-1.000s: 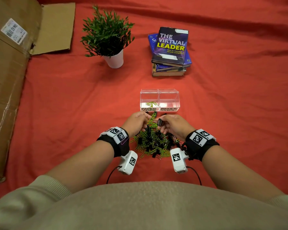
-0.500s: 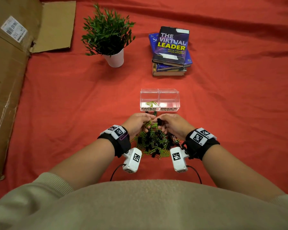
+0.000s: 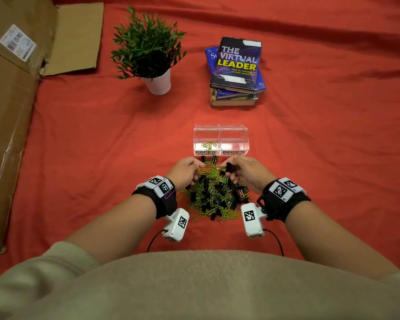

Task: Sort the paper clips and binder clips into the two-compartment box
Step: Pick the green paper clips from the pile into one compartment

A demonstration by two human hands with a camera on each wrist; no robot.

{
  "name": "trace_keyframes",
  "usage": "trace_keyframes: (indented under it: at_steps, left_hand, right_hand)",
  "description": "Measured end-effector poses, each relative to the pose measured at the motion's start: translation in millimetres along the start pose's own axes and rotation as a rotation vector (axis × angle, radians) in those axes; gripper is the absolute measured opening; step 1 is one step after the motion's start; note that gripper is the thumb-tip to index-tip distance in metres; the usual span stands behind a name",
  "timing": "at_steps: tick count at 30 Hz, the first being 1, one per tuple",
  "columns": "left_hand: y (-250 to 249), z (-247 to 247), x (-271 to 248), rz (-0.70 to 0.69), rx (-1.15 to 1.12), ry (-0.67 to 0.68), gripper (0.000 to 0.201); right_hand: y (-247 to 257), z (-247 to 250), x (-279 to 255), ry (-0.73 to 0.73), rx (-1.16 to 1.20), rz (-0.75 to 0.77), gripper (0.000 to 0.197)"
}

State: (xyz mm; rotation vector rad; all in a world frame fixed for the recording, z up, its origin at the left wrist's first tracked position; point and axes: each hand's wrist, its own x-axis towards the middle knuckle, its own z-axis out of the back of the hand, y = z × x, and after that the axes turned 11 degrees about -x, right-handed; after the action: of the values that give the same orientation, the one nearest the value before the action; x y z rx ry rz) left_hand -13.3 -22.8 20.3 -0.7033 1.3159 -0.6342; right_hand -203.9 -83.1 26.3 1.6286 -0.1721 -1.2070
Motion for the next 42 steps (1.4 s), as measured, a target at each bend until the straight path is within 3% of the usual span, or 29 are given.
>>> trace_keyframes:
  at_steps: [2,6,9,12,15,20,26,32,38,42]
  left_hand:
    - [2.0,2.7,1.6,0.024,-0.024,-0.004,0.031]
    - [-5.5,7.8,0.0,0.026,-0.057,0.017,0.026]
    - [-15.4,9.7,5.5,-0.014,0.026,0.031,0.029]
    - [-25.5,8.3,16.6,-0.06,0.129,0.012,0.028]
    - [-39.2,4.8,27.8,-0.17,0.215,-0.032,0.02]
    - [-61.5,-2.3,47.8,-0.297,0.36,-0.128,0.03]
    - [-60.4,-6.2,60.9,-0.323,0.648,-0.054,0.035]
    - [-33.5,-1.1,41.6,-0.496,0.644,-0.121,0.021]
    - [12.7,-5.7,27.8,-0.386,0.665,-0.038,0.023]
    - [30.7,-9.2,29.9,-0.343,0.752,-0.008,0.021]
  right_hand:
    - [-6.6,2.5,3.9,-0.067,-0.193,-0.036,0.029]
    - [-25.4,6.9,12.7,-0.228,-0.823,-0.111,0.026]
    - [-27.1,-2.4,14.7,-0.35,-1.036,0.023,0.028]
    - [-17.9,-22.3,19.8,-0.256,-1.045,0.196,0.029]
    - [-17.8,-36.7,34.9,-0.133,-1.173,0.27,0.031]
    - [-23.2,-42.3,46.9,-0.149,-1.411,0.3,0.024]
    - [-26.2,-38.2,49.7,-0.1,-1.387,0.325,0.023]
    - [-9.1,-22.3,39.3,-0.093,-1.004,0.121,0.017]
    - [23.5,-4.6,27.8,0.035,-0.879,0.082,0.011]
    - [53.2,3.1,30.3,0.005,-0.728,0.104,0.012]
